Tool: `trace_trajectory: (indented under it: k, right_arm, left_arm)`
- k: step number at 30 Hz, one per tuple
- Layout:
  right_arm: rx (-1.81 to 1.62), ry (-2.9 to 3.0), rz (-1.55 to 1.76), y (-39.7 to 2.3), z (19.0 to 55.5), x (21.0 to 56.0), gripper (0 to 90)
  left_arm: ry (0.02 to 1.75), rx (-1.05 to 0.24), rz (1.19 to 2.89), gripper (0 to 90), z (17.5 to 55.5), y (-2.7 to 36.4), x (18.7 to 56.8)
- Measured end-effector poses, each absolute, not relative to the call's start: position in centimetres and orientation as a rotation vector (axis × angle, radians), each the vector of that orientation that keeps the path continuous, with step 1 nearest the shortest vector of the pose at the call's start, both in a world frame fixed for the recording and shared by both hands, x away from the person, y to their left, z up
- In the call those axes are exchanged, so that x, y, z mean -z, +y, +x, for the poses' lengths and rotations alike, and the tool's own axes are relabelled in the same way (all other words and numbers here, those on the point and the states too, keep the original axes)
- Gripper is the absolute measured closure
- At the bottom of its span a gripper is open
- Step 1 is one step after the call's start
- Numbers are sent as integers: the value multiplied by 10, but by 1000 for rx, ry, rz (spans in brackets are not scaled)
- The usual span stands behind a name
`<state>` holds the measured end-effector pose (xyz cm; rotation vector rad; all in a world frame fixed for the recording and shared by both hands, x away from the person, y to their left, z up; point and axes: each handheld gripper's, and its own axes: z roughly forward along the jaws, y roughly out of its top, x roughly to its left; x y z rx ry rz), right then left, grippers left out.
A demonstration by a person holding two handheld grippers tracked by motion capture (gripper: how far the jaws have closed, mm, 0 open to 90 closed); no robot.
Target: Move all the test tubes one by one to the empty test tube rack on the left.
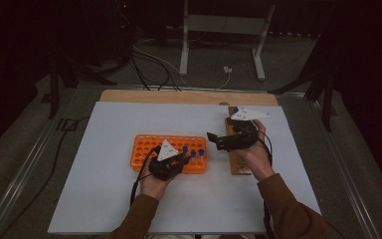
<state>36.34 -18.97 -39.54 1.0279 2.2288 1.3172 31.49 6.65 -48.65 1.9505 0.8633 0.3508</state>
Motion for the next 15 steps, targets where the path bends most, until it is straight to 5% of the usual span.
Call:
trace_trajectory:
  k: [15]
  right_arm:
    - [-1308, 2194, 1072, -211, 365, 396, 86]
  left_arm:
    - [821, -404, 2040, 780, 312, 60, 493]
